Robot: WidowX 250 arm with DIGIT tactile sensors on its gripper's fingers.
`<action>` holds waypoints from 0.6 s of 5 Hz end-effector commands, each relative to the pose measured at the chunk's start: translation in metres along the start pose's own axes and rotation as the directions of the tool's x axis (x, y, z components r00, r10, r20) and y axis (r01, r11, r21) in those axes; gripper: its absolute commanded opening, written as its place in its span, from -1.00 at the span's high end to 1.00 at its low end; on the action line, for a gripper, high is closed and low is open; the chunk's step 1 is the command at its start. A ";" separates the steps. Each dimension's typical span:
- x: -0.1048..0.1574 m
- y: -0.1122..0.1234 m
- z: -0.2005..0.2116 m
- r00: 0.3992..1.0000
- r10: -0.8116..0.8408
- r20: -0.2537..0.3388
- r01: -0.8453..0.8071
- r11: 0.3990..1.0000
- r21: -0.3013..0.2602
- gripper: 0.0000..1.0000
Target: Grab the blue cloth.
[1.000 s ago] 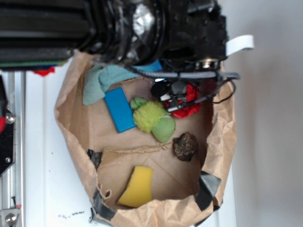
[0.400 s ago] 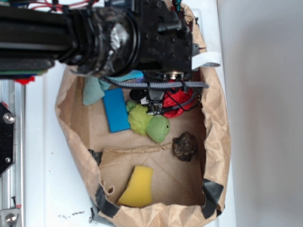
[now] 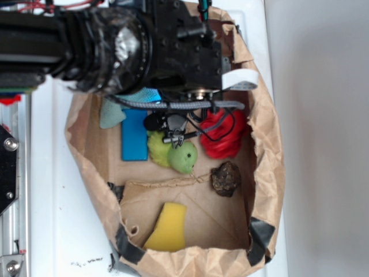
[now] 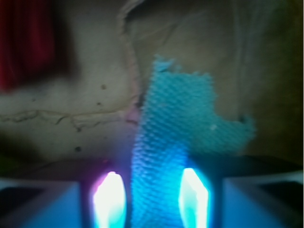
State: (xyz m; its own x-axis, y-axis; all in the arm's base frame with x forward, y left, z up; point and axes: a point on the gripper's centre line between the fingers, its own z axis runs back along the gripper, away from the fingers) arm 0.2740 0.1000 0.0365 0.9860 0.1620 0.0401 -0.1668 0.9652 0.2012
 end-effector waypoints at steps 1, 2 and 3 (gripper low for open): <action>0.003 0.011 0.015 0.998 0.033 0.054 -0.033 0.999 -0.002 1.00; -0.002 0.011 0.019 0.997 0.035 0.067 -0.035 0.999 -0.008 1.00; -0.001 0.015 0.031 0.996 0.042 0.085 -0.040 0.999 -0.019 1.00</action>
State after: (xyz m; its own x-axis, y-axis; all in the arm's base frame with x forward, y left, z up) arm 0.2654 0.0953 0.0491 0.9823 0.1784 0.0575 -0.1856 0.9684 0.1668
